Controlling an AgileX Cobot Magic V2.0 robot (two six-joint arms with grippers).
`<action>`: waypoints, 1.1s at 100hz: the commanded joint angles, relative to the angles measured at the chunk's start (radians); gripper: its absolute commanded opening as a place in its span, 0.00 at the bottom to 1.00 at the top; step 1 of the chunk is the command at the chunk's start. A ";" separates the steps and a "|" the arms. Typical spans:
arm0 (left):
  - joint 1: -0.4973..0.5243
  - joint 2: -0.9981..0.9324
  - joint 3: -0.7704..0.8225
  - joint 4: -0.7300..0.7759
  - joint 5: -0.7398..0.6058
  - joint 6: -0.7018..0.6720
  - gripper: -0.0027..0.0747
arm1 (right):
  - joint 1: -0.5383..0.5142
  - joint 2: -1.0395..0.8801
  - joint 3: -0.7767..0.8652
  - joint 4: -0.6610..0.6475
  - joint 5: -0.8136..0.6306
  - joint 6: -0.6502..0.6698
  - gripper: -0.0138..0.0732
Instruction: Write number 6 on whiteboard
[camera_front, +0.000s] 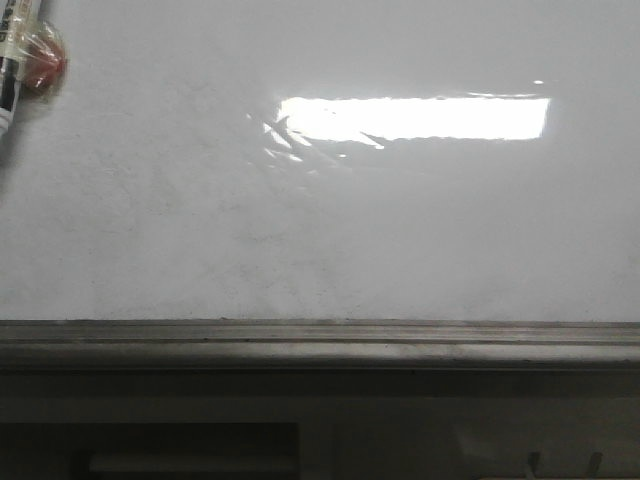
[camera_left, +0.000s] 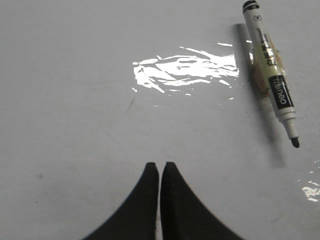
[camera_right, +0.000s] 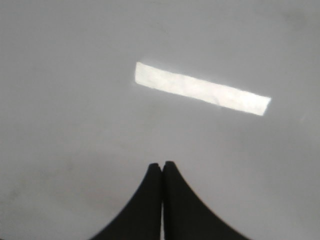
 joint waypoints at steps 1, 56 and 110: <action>0.003 -0.032 0.048 -0.008 -0.079 -0.011 0.01 | -0.007 -0.019 0.023 -0.007 -0.078 0.001 0.08; 0.003 -0.032 0.048 -0.008 -0.079 -0.011 0.01 | -0.007 -0.019 0.023 -0.007 -0.078 0.001 0.08; 0.003 -0.032 0.048 -0.084 -0.079 -0.011 0.01 | -0.007 -0.019 0.023 0.109 -0.102 0.001 0.08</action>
